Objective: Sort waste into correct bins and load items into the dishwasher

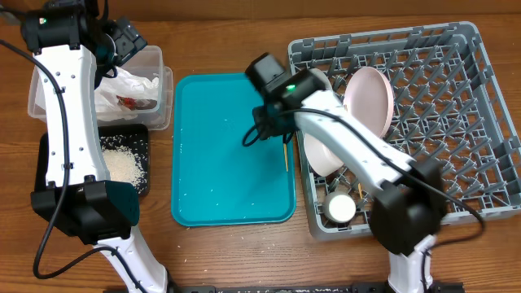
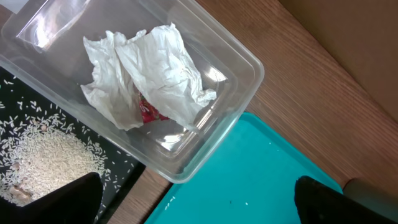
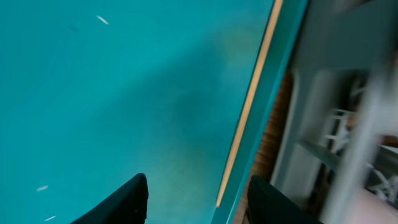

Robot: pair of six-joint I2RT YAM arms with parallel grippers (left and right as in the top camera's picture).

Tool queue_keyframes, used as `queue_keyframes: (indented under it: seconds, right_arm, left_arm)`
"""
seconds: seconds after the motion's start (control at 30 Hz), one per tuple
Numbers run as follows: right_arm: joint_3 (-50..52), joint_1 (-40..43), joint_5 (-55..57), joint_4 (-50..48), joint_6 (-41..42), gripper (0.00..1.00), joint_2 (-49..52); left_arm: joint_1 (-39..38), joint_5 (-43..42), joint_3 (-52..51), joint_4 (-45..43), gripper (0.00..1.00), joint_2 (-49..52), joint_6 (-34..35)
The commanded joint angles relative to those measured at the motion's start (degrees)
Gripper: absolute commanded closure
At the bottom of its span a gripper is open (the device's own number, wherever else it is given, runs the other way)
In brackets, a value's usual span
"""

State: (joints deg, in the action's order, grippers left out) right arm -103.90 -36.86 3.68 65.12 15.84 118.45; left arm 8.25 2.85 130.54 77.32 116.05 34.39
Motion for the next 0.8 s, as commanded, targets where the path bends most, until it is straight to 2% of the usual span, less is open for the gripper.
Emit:
queue_keyframes:
  seconds: [0.0,0.43,0.57,0.7,0.73,0.77]
  right_arm:
    - [-0.74,-0.31,4.7,-0.55,-1.05,0.47,4.17]
    - [-0.59,-0.04,5.75,-3.02,-3.87,0.46,11.89]
    - [-0.5,-0.04,5.7,-3.19,-3.87,0.42,13.62]
    - [-0.31,-0.04,2.34,-2.64,-4.28,0.42,14.34]
    - [-0.31,-0.04,1.53,-2.47,-4.35,0.44,14.34]
    - [-0.33,-0.04,0.52,-2.01,-4.35,0.52,14.34]
  left_arm:
    - [-0.44,0.7,0.81,-0.02,0.0,0.0,0.5]
    - [-0.44,0.72,0.81,-0.02,0.0,0.0,0.5]
    - [-0.44,0.7,0.81,-0.02,0.0,0.0,0.5]
    - [-0.44,0.7,0.81,-0.02,0.0,0.0,0.5]
    - [-0.44,0.72,0.81,-0.02,0.0,0.0,0.5]
    - [-0.44,0.72,0.81,-0.02,0.0,0.0,0.5]
